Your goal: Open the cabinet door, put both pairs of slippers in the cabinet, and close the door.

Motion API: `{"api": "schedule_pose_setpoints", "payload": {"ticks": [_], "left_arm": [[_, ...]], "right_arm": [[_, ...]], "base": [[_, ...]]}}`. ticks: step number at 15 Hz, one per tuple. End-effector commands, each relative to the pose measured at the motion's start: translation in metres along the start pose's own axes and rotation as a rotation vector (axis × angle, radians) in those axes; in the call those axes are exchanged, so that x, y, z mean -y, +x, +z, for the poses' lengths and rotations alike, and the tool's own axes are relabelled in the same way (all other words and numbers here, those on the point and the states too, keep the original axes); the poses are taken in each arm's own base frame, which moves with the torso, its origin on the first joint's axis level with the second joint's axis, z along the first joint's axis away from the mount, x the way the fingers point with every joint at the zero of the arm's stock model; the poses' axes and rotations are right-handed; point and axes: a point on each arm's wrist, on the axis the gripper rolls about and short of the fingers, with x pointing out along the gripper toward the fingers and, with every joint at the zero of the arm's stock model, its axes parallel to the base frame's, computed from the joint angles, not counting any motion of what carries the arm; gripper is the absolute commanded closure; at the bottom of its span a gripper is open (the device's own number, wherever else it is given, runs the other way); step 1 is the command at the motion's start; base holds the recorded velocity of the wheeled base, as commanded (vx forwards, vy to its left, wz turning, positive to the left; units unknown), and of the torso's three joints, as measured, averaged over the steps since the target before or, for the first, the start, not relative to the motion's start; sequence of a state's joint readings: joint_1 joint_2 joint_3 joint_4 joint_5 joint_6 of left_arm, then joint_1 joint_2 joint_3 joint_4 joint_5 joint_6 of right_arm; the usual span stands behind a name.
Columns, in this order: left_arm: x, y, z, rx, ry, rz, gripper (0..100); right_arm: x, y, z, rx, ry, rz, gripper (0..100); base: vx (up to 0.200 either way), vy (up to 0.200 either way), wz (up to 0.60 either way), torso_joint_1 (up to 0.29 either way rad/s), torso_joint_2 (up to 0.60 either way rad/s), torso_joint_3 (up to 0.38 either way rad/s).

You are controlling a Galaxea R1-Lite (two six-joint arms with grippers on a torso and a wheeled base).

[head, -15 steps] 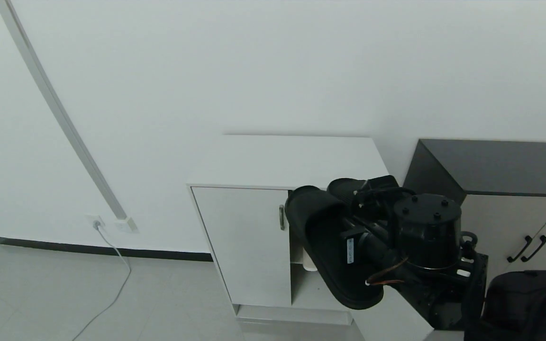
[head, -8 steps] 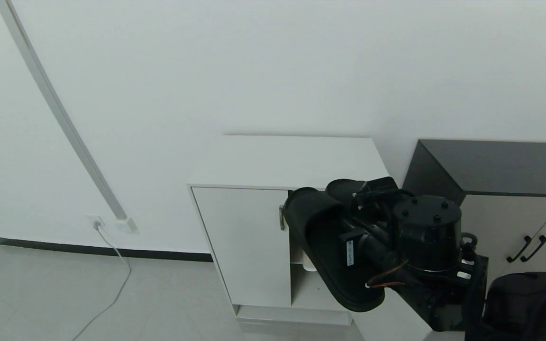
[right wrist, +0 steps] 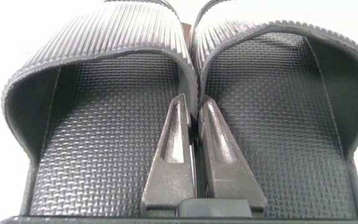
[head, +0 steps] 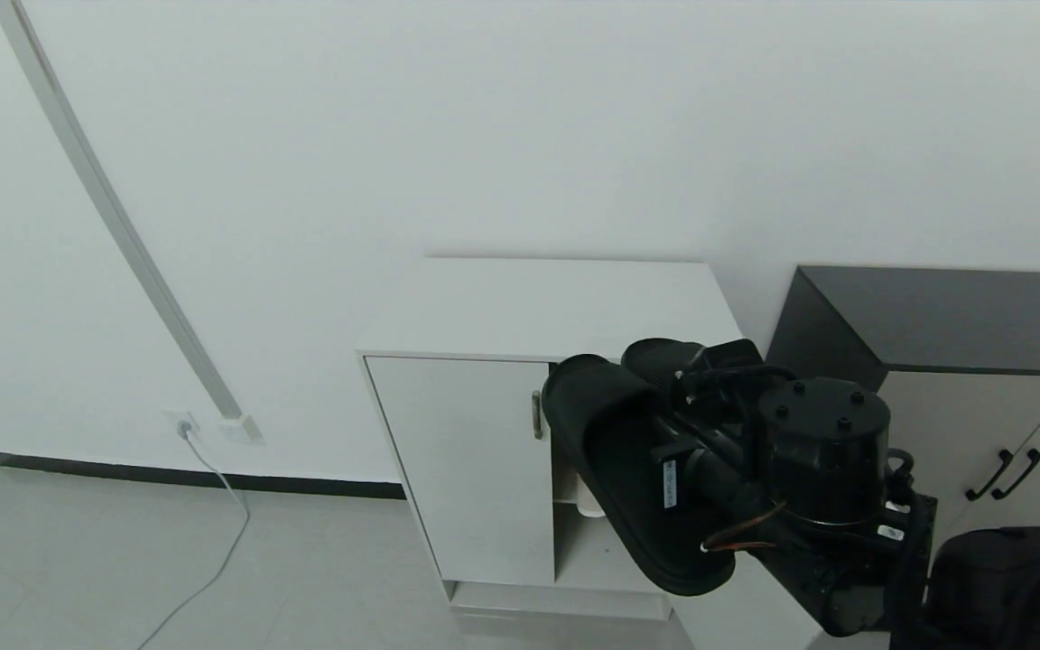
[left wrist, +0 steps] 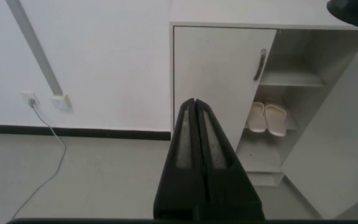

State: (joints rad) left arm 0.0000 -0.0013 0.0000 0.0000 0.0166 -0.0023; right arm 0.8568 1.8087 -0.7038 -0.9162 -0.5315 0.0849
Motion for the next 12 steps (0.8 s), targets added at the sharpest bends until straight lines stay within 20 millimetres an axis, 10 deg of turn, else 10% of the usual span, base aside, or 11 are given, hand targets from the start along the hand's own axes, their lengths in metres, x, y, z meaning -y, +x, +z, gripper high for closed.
{"api": "schedule_pose_setpoints", "payload": {"ticks": [1, 12], "left_arm": [[0.0000, 0.0001, 0.0000, -0.001, -0.001, 0.000, 100], [0.0000, 0.0001, 0.0000, -0.001, -0.001, 0.000, 100]], "right_arm": [[0.0003, -0.0006, -0.0022, -0.004, -0.003, 0.001, 100], [0.0019, -0.0013, -0.0093, -0.016, -0.008, -0.001, 100]], "base": [[0.000, 0.000, 0.00, -0.041, 0.06, 0.056], [0.000, 0.000, 0.00, -0.178, 0.41, 0.227]]}}
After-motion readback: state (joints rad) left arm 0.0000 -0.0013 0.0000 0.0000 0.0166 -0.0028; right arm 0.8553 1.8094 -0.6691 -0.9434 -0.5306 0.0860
